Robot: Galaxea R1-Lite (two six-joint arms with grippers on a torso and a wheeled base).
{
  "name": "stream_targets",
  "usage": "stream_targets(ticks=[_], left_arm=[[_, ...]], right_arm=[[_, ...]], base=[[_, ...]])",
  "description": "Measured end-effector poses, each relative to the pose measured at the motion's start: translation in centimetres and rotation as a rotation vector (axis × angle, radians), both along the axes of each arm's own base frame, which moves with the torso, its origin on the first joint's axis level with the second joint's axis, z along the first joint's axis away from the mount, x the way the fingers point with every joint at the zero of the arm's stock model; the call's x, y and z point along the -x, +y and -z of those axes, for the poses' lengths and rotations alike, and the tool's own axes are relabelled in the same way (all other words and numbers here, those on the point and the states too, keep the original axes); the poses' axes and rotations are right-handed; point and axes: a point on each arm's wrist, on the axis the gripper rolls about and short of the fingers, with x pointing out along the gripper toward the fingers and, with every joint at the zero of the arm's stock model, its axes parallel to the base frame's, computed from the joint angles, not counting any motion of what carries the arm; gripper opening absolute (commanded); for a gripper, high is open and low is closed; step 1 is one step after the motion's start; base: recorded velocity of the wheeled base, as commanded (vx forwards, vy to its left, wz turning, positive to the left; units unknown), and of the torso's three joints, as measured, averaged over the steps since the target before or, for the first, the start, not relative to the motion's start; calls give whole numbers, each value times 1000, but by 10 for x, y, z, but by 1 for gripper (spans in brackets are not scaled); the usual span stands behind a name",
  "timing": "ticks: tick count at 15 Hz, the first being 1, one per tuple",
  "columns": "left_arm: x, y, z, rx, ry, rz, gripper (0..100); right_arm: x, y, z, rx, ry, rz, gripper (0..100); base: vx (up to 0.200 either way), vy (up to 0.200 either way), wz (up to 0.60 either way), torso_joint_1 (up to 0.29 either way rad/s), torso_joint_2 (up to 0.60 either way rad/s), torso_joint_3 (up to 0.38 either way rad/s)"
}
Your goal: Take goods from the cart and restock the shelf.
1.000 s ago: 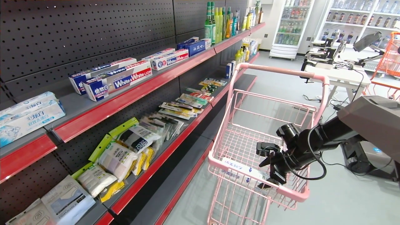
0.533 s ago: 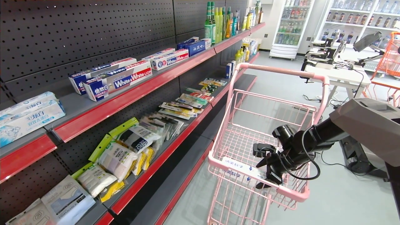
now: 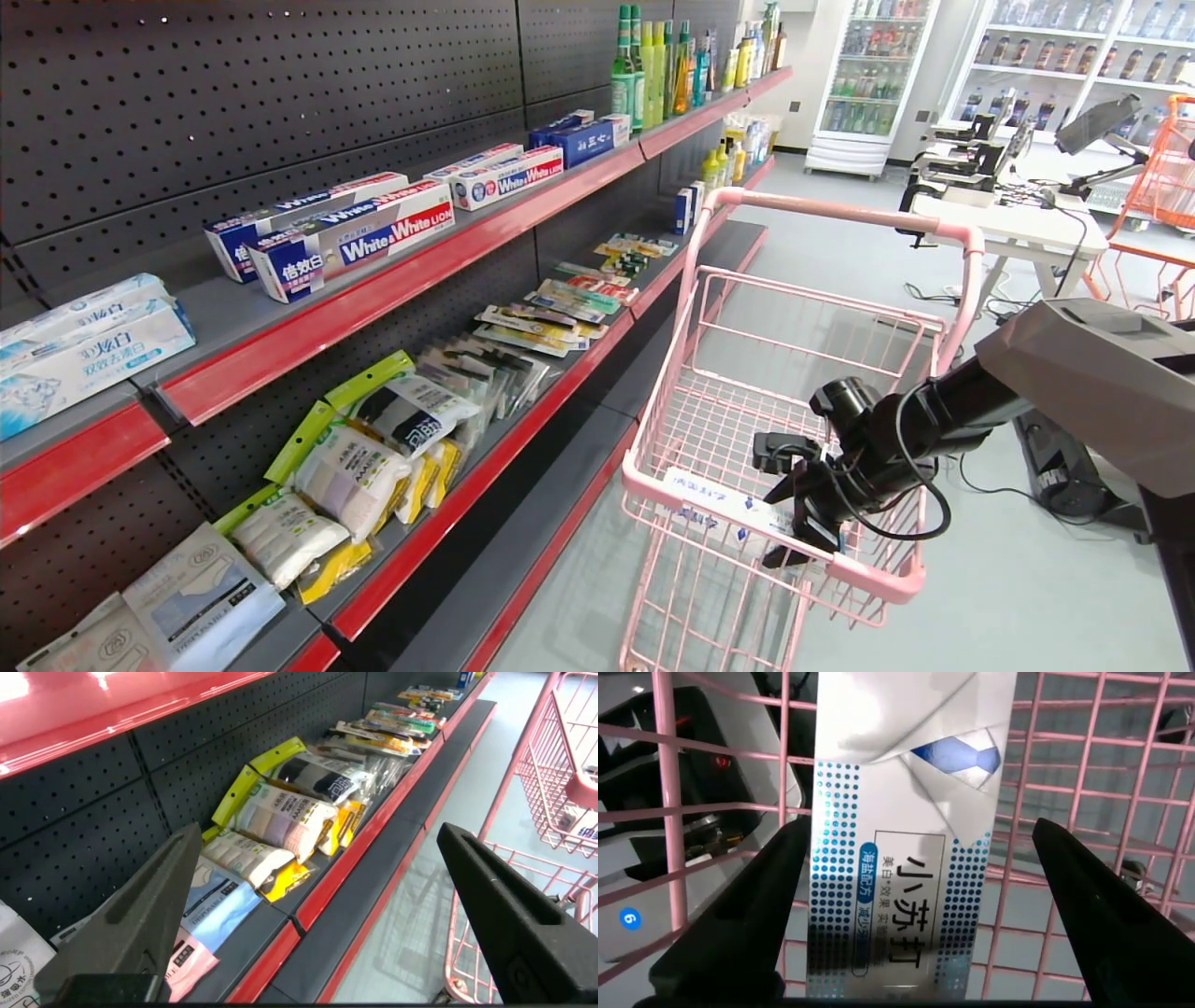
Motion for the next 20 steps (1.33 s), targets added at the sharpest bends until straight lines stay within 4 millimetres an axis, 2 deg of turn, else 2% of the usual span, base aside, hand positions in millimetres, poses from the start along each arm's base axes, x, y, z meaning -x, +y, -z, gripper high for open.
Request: stream_targets(ticks=[6, 7, 15, 17, 20], left_arm=[[0, 0, 0, 0, 0, 0, 100], [0, 0, 0, 0, 0, 0, 100], [0, 0, 0, 0, 0, 0, 100], [0, 0, 0, 0, 0, 0, 100], [0, 0, 0, 0, 0, 0, 100]], right_arm=[[0, 0, 4, 1, 10, -2, 100], [0, 0, 4, 1, 10, -1, 0], [0, -5, 2, -3, 15, 29, 0], [-4, -12, -8, -12, -1, 75, 0], [-9, -26, -36, -32, -41, 186, 0]], base=[[0, 0, 0, 0, 0, 0], [0, 0, 0, 0, 0, 0], [0, 0, 0, 0, 0, 0], [0, 0, 0, 0, 0, 0], [0, 0, 0, 0, 0, 0]])
